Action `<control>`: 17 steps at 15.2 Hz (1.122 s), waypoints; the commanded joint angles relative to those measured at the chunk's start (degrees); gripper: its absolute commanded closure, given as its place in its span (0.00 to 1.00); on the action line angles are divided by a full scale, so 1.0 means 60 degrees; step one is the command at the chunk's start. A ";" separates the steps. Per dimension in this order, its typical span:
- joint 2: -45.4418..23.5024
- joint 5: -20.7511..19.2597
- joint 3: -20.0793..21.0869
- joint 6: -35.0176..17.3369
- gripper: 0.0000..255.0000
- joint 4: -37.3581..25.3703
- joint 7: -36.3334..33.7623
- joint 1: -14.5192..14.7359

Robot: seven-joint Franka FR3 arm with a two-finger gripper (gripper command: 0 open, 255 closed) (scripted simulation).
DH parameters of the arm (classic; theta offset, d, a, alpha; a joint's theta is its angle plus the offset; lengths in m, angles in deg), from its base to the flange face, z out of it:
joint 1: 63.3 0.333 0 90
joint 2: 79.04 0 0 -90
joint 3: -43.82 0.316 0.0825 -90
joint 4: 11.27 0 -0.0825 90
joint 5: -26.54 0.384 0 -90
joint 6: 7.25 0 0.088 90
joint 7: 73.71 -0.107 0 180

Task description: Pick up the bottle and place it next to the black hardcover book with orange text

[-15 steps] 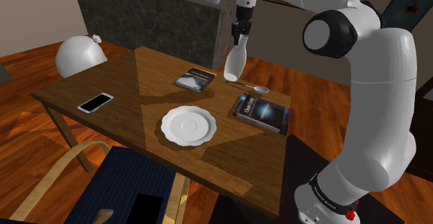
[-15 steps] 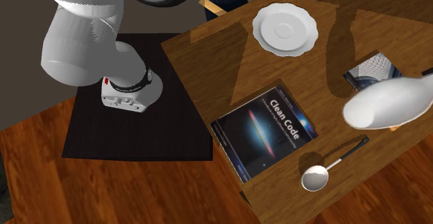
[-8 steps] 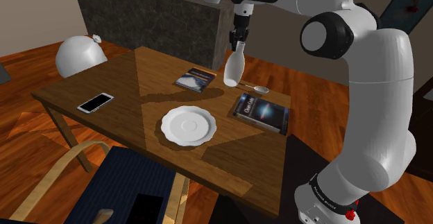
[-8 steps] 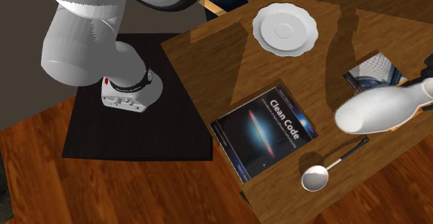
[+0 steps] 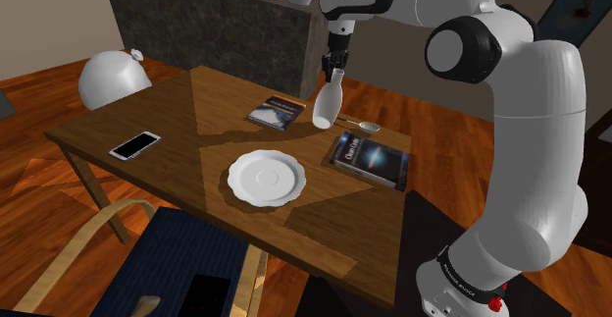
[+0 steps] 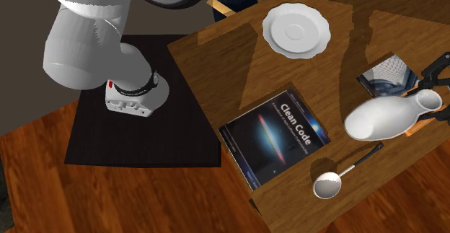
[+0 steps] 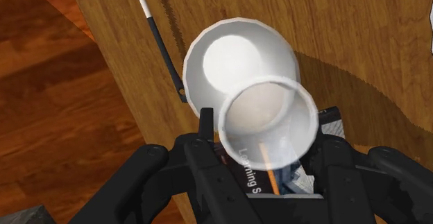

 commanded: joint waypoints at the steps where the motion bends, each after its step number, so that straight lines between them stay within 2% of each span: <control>1: 0.0021 -0.0001 -0.0001 -0.0065 1.00 0.0074 0.0002 0.0004; 6: 0.0020 -0.0001 -0.0001 -0.0064 1.00 0.0073 0.0002 0.0004; 7: 0.0022 -0.0001 -0.0001 -0.0064 0.00 0.0074 0.0001 0.0004; 12: 0.0020 -0.0001 -0.0001 -0.0062 0.00 0.0070 0.0002 0.0003; 16: -0.0244 0.0022 0.0002 0.1317 0.00 -0.1576 -0.0018 -0.0090; 17: -0.0244 0.0022 0.0003 0.1317 0.00 -0.1576 -0.0019 -0.0090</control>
